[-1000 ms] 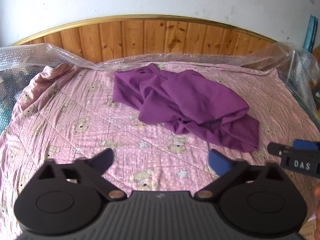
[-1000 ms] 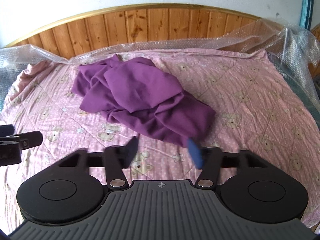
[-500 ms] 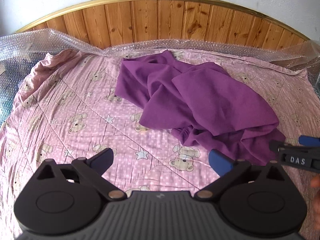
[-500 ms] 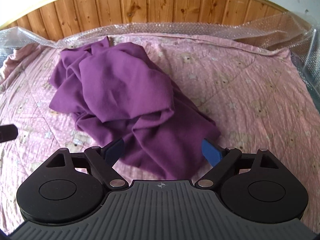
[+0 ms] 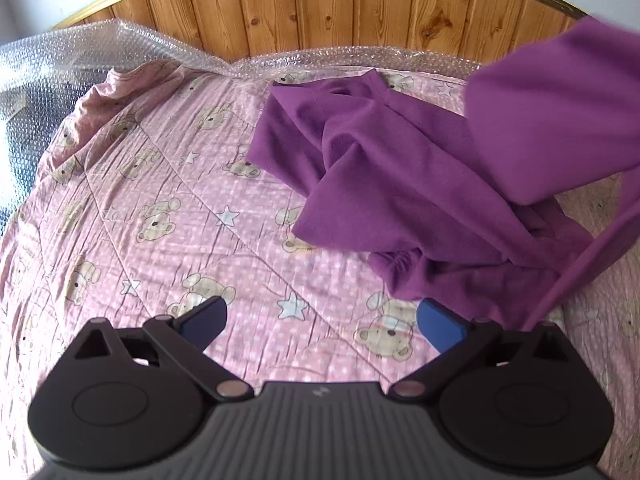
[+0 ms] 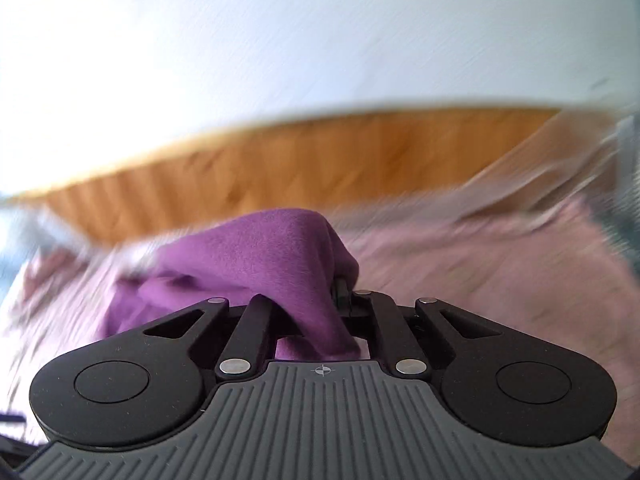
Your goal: Fold clothes
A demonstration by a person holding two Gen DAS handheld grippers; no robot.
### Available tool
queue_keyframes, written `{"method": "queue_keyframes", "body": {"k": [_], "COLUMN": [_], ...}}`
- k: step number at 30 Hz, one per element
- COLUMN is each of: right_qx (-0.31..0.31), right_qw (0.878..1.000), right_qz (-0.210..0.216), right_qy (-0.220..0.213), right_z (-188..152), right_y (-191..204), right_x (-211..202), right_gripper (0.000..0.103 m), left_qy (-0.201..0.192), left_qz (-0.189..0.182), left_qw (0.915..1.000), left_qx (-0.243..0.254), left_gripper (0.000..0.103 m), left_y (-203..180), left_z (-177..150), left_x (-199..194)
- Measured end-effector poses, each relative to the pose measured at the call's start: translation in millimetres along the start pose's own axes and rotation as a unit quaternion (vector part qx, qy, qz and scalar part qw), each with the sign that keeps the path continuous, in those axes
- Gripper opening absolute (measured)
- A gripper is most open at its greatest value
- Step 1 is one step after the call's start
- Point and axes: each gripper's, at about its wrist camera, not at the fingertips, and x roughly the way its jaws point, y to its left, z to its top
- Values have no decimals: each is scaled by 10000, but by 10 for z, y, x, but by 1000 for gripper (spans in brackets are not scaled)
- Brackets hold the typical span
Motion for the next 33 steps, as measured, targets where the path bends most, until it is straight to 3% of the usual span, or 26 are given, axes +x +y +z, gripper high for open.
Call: {"method": "queue_keyframes", "body": {"k": [3,6,9,10,13,15,17,21,26,27,28,29,30,31,33], "right_qx": [-56,-122,-188,-210,-399,-660,-997,-1826,-2764,-2932,-3128,-3232,-3147,-3053,-2346], "right_qw": [9980,9918,9813,9769,9833,9860,9832,9640,9329,9263,9171,9094,9100,9109,9370], "right_qz": [-335,-665,-992,-1100,-638,-11,630,1579,2046,2078,2084,2103,2120,2136,2251], "right_qy": [533,1089,1640,1822,1658,1532,1391,1115,1071,1135,1332,1561,1670,1773,1275], "right_z": [-301,-616,-931,-1036,-1103,-996,-860,-697,-747,-780,-836,-899,-887,-871,-572], "right_y": [-328,-652,-975,-1083,-759,-345,98,1307,2543,2732,2896,2987,3000,3010,2711], "right_x": [45,99,154,172,153,324,538,1143,1879,2017,2176,2261,2279,2293,1995], "right_gripper": [6,16,47,62,61,62,74,81,81,79,58,14,1,0,0], "left_qy": [-33,-14,-98,-108,-55,-20,15,111,287,323,334,300,247,194,88], "left_qz": [-63,-41,-128,-138,-70,-25,20,149,394,443,484,503,510,517,514], "left_qw": [10000,9999,9990,9986,9982,9977,9973,9959,9927,9920,9912,9909,9908,9907,9904], "left_qx": [-65,-97,-416,-497,-601,-670,-740,-889,-1099,-1141,-1183,-1213,-1230,-1247,-1278], "left_gripper": [103,103,103,103,101,101,101,101,101,101,101,101,101,101,101], "left_y": [-101,-206,-190,-172,-96,-46,5,145,404,456,496,522,549,575,623], "left_z": [154,287,376,364,191,76,-39,-281,-608,-673,-722,-739,-742,-746,-728], "left_x": [279,559,699,694,529,418,308,105,-115,-158,-192,-216,-242,-267,-300]}}
